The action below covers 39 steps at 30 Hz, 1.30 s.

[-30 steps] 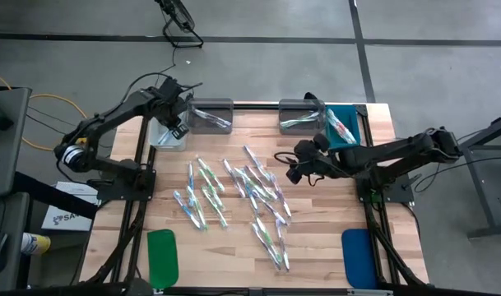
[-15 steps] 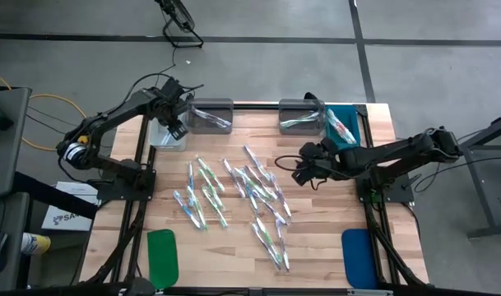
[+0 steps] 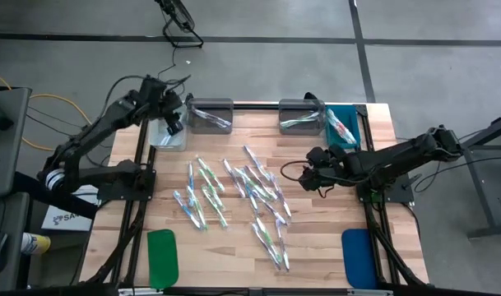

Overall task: Pick & Place Toothbrushes
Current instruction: Put the violet toothbrush into the left black bin

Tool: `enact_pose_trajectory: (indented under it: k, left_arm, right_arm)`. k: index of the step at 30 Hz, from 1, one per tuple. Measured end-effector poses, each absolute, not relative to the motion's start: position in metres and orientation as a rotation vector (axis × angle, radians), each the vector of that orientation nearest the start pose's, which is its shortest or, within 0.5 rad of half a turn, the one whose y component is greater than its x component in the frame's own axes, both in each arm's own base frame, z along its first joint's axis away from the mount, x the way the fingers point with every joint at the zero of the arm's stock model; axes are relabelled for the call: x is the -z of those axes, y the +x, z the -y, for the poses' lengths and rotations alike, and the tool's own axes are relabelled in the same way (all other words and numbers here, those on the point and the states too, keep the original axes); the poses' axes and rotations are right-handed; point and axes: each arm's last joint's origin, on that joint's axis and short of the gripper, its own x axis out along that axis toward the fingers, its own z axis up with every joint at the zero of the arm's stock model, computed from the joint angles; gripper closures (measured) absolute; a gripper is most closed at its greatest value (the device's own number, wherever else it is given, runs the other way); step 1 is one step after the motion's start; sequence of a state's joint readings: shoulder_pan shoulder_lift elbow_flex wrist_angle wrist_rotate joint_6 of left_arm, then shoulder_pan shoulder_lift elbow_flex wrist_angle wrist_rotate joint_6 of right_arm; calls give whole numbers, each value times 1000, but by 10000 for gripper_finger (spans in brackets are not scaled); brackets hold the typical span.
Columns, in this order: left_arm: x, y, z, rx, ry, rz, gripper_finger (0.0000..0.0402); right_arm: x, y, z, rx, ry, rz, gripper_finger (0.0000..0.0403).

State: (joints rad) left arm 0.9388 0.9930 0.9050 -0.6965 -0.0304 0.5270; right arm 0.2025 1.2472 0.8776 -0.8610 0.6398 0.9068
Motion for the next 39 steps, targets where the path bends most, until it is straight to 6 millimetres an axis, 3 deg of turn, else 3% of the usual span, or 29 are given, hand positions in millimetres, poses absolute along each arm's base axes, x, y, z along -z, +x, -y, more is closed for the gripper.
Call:
enact_pose_trajectory:
  k: [13,22,39]
  left_arm:
    - [-262,124,-102,-435,249,-762,259]
    - [-251,119,-94,-401,271,-758,259]
    - [-253,118,-91,-363,274,-729,259]
  right_arm:
    - [-240,210,-41,718,519,-869,169]
    - [-241,215,-36,711,535,-851,169]
    - [-242,221,-39,605,596,-872,169]
